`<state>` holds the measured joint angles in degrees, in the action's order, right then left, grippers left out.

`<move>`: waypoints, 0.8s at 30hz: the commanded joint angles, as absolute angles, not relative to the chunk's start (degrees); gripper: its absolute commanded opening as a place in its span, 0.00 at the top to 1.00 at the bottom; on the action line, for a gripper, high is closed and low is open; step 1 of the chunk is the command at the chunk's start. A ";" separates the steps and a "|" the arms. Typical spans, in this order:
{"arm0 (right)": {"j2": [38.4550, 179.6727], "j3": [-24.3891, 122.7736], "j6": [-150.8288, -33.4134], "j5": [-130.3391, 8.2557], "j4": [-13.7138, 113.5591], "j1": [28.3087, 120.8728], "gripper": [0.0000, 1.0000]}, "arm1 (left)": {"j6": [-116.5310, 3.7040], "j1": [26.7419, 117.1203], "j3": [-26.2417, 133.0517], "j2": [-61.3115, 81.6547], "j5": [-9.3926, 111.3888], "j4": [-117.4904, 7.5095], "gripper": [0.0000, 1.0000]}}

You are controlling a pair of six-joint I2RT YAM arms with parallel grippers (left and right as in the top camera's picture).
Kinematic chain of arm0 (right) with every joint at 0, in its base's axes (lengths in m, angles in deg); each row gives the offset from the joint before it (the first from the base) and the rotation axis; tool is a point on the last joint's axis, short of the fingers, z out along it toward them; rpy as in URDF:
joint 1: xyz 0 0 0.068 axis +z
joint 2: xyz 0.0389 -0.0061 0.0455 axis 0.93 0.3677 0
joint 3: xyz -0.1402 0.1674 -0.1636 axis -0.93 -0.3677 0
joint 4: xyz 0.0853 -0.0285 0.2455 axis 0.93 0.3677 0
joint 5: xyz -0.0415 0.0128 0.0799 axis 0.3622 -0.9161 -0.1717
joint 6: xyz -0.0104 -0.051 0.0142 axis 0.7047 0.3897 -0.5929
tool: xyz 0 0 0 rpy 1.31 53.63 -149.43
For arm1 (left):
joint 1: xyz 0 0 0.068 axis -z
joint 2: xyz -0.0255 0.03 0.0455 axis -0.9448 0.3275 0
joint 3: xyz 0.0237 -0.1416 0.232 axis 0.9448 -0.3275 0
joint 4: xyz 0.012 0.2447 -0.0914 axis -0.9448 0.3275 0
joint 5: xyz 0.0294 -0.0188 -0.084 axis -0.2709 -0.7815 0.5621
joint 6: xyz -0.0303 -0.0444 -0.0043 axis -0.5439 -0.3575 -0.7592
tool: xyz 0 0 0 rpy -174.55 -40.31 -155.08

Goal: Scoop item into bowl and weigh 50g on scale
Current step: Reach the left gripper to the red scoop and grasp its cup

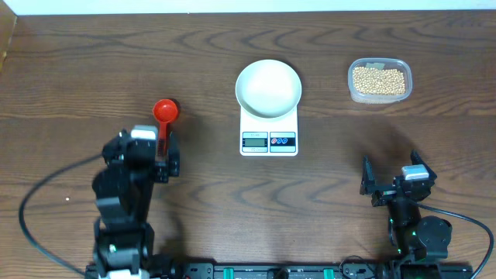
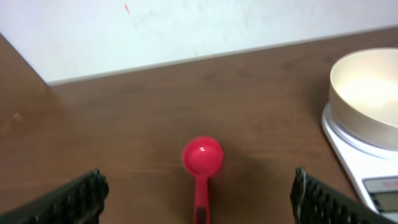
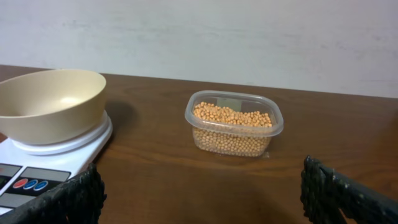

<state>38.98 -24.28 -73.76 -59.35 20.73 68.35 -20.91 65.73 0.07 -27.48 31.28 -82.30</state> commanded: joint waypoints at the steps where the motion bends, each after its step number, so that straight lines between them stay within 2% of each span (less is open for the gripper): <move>1: 38.59 -24.37 -74.53 -59.13 20.97 68.90 0.01 | -24.80 65.82 10.06 -18.54 33.60 -77.03 0.04; 7: 38.59 -24.37 -74.53 -59.13 20.97 68.90 0.01 | -25.04 65.45 26.96 -2.80 38.08 -61.23 0.04; 13: 38.59 -24.37 -74.53 -59.13 20.97 68.90 0.01 | -25.21 60.97 43.35 13.90 45.73 -44.62 0.04; 16: 38.59 -24.37 -74.53 -59.13 20.97 68.90 0.01 | -25.15 59.57 45.49 18.77 48.59 -43.61 0.04; 24: 38.59 -24.37 -74.53 -59.13 20.97 68.90 0.01 | -24.36 59.31 45.34 31.51 43.89 -52.31 0.04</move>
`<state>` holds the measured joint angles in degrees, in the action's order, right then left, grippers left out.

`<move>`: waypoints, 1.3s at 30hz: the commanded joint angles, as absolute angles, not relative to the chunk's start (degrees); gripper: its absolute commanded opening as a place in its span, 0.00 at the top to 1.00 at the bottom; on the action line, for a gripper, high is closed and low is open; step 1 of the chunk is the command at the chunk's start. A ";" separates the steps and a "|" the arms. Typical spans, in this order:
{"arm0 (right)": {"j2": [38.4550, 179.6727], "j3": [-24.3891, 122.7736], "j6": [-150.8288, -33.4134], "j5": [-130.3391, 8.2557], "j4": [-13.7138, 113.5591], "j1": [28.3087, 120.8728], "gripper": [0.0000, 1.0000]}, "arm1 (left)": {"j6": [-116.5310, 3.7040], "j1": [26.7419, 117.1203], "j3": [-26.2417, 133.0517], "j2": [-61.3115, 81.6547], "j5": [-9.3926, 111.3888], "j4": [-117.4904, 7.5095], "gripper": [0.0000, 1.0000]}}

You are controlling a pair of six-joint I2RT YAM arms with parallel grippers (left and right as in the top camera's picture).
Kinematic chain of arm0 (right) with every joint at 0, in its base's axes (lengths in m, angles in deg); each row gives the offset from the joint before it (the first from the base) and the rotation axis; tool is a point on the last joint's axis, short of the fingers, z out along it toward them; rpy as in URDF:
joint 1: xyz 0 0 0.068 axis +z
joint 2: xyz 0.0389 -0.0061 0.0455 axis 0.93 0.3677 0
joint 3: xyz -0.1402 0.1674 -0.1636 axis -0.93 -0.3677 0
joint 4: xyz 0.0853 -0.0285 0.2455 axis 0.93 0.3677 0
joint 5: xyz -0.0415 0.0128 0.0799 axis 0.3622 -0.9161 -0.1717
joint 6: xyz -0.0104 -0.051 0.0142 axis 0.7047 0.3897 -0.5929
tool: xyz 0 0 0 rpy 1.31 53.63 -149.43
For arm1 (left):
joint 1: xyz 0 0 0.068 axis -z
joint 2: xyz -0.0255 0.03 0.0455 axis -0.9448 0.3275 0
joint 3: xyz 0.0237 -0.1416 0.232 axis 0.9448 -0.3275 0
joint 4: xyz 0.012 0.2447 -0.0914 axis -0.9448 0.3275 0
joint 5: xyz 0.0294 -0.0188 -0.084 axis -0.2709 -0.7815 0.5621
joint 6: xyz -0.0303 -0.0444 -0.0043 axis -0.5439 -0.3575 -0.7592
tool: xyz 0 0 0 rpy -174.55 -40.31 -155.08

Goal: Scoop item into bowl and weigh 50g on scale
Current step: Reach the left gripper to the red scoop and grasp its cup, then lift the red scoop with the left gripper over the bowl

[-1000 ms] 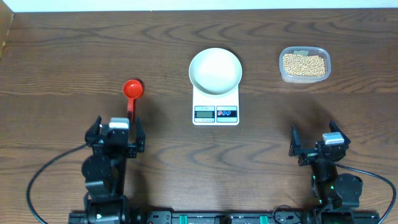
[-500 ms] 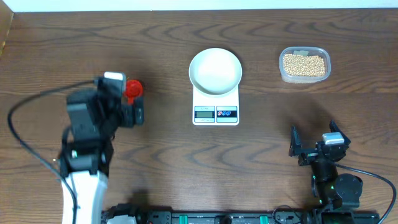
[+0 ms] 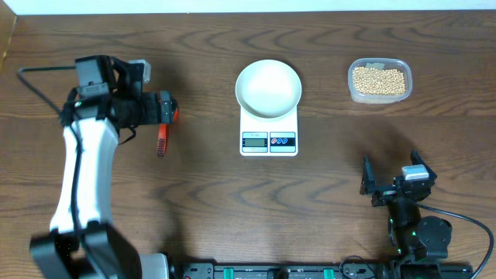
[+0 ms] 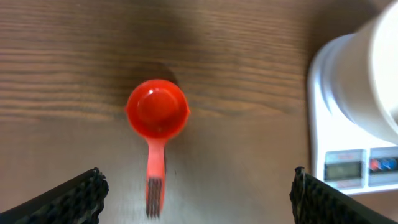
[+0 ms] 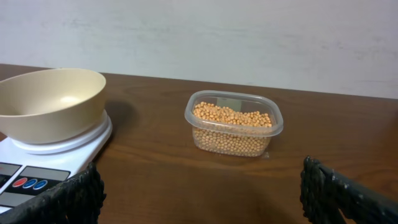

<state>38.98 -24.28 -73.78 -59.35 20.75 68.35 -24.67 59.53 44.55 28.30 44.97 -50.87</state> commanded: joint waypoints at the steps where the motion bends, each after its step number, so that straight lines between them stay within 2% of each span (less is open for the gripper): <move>1: 38.59 -24.37 -74.53 -59.13 20.97 68.90 0.01 | -24.40 59.31 45.34 32.89 42.74 -53.69 0.04; 12: 38.59 -24.37 -74.53 -59.13 20.95 68.90 0.01 | -24.99 59.31 45.34 41.11 36.14 -62.85 0.06; 23: 38.59 -24.37 -74.53 -59.13 20.97 68.90 0.01 | -24.97 59.20 45.34 44.74 34.21 -65.12 0.13; 28: 38.59 -24.37 -74.53 -59.13 20.95 68.90 0.01 | -24.99 59.05 45.34 46.92 34.23 -65.38 0.21; 32: 38.59 -24.37 -74.53 -59.13 20.97 68.90 0.01 | -25.02 59.05 45.34 48.10 34.23 -65.51 0.36; 39: 38.59 -24.37 -74.53 -59.13 20.95 68.90 0.01 | -25.04 59.07 45.34 49.85 34.26 -65.78 0.44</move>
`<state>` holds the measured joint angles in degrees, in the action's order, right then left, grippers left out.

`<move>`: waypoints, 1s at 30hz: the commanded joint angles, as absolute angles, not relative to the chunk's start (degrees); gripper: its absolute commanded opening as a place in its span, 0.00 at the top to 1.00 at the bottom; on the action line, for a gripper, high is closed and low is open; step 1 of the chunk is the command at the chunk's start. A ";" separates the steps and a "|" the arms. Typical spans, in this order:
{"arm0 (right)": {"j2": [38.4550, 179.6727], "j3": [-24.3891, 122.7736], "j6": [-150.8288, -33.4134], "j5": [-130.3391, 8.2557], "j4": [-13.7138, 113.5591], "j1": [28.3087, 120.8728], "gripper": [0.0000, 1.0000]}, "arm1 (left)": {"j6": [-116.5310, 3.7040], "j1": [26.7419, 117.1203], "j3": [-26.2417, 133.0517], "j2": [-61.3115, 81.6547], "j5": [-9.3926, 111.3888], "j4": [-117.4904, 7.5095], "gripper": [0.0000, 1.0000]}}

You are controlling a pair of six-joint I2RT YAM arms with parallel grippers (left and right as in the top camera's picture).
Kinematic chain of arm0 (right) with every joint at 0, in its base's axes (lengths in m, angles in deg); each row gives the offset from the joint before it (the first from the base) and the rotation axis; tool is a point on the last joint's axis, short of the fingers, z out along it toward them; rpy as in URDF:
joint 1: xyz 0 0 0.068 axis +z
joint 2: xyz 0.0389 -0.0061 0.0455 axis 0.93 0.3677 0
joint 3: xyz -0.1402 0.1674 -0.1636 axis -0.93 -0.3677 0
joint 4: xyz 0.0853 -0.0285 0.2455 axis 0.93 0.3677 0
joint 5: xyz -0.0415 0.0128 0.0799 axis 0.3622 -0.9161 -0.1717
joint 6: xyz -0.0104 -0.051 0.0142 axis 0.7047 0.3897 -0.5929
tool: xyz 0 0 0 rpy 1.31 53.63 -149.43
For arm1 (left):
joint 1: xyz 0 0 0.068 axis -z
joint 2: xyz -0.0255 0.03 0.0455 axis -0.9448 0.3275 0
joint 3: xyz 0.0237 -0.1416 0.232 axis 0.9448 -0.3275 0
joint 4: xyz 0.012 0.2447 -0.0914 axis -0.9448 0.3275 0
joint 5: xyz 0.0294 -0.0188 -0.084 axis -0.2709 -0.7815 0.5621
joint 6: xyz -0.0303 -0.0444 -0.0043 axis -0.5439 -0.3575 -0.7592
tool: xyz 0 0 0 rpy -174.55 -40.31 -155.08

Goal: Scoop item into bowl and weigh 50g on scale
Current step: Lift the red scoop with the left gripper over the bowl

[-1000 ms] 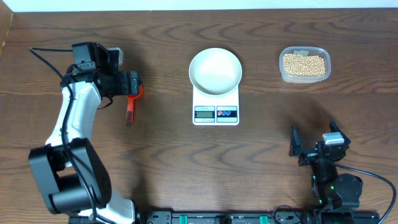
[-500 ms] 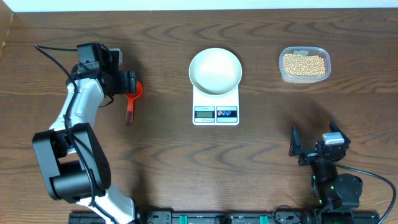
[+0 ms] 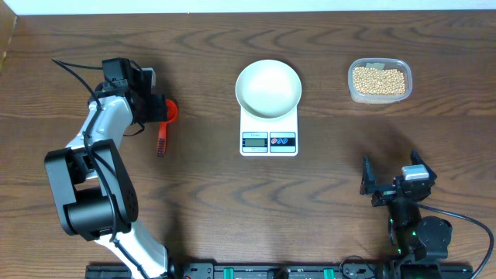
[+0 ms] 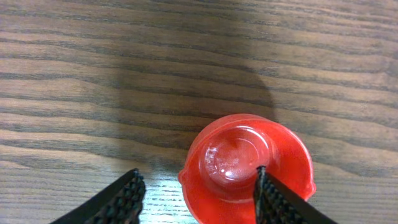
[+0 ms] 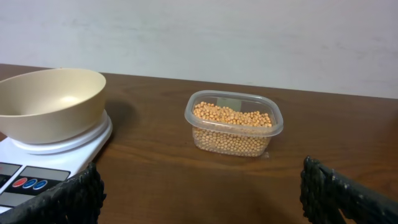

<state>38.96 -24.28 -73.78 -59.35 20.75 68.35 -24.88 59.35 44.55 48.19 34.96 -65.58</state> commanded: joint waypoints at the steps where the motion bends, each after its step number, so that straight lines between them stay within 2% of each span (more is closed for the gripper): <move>1: 38.59 -24.37 -74.53 -59.13 20.97 68.90 0.01 | -25.02 59.11 45.34 50.33 34.26 -65.84 0.46; 6: 38.59 -24.37 -74.53 -59.13 20.97 68.90 0.01 | -25.06 59.13 45.34 52.50 34.30 -66.69 0.50; 10: 38.59 -24.37 -74.53 -59.13 20.95 68.90 0.01 | -25.72 59.11 45.34 53.68 34.30 -67.31 0.58; 14: 38.59 -24.37 -74.53 -59.13 20.97 68.90 0.01 | -26.52 59.11 45.34 53.68 34.30 -68.40 0.76; 16: 38.59 -24.37 -74.53 -59.13 20.95 68.90 0.01 | -26.57 59.11 45.34 53.66 34.30 -68.79 0.92; 24: 38.59 -24.37 -74.53 -59.13 20.95 68.90 0.01 | -37.39 59.11 45.45 48.43 34.30 -70.17 0.93; 27: 38.59 -24.37 -74.53 -59.13 20.97 68.90 0.01 | -46.13 59.11 45.45 42.88 35.17 -69.54 0.93; 30: 38.59 -24.37 -74.53 -59.13 20.95 68.90 0.01 | -57.58 59.11 45.45 35.69 41.91 -68.57 0.93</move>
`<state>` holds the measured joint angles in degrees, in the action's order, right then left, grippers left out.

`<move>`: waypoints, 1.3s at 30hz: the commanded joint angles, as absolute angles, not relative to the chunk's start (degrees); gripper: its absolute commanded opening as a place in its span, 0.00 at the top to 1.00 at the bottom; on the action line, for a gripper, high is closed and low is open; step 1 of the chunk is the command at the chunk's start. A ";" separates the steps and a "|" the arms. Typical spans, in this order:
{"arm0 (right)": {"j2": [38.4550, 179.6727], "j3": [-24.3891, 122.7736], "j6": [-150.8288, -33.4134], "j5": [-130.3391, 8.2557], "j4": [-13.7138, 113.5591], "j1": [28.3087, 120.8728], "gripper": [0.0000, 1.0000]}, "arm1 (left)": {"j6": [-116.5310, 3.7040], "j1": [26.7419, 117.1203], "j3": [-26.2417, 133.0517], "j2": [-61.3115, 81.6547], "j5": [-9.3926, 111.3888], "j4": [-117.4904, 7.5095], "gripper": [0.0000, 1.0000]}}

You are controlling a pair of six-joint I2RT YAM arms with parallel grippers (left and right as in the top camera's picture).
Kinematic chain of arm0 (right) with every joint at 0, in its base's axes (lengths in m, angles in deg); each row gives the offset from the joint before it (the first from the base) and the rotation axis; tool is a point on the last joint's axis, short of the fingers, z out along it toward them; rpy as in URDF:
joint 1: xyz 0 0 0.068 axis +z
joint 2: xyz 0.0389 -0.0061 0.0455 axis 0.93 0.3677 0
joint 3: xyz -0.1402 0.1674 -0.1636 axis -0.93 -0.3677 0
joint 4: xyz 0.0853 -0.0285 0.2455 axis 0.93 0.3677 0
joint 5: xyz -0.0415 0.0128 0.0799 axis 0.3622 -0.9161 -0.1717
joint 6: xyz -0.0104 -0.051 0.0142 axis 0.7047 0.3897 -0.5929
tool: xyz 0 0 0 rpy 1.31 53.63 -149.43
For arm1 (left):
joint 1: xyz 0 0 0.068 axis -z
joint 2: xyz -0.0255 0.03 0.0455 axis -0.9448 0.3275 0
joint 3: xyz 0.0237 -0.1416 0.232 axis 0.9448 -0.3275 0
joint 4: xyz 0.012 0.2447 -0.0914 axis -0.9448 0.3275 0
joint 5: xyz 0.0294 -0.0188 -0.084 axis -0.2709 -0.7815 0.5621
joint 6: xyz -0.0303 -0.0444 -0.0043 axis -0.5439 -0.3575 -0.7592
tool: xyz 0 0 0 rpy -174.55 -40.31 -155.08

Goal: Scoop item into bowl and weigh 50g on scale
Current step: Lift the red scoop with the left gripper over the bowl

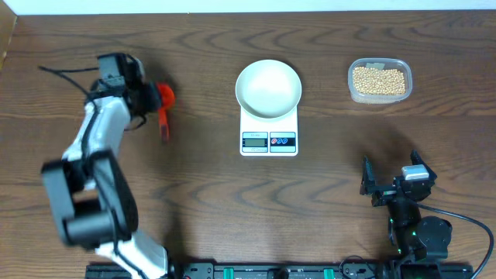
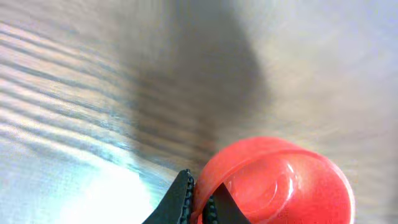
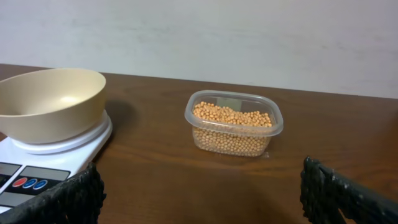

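Note:
My left gripper is shut on the rim of the red scoop, one finger inside the cup and one outside. The scoop's handle points toward the table's front. The left wrist view is blurred. A cream bowl stands empty on the white scale. A clear tub of beans sits at the far right. My right gripper rests open near the front right, holding nothing.
The brown wooden table runs to a pale wall at the back. The scale's display and buttons face the front. Cables and the arm bases lie along the front edge.
My left gripper, then open astride the scoop's rim, is now shut on it. The scoop has shifted a little toward the far side. The right arm has not moved.
My left gripper stood open at the scoop's handle end, the scoop lying left of the scale. Then it was open above the cup, reaching in from the left. Then its fingers straddled the cup's rim, and now they pinch it. The right arm stayed still.

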<state>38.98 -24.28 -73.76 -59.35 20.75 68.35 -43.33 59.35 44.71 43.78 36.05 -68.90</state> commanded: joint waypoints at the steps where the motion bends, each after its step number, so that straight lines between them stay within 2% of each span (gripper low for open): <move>1: 38.59 -24.37 -74.53 -59.13 20.97 68.90 0.01 | -61.30 59.13 45.45 33.59 44.53 -68.64 0.93; 8: 38.59 -24.37 -74.53 -59.13 20.97 68.90 0.01 | -93.67 62.15 45.45 23.23 48.44 -68.99 0.93; 12: 38.59 -24.37 -74.53 -59.13 20.97 68.90 0.01 | -105.23 65.34 45.45 21.74 48.44 -68.95 0.93; 27: 38.59 -24.37 -72.76 -57.75 20.97 68.88 0.01 | -106.45 75.92 45.34 22.16 48.24 -68.29 0.93; 39: 38.59 -24.37 -71.75 -56.44 19.64 68.85 0.01 | -106.89 78.37 45.34 23.08 48.22 -68.29 0.93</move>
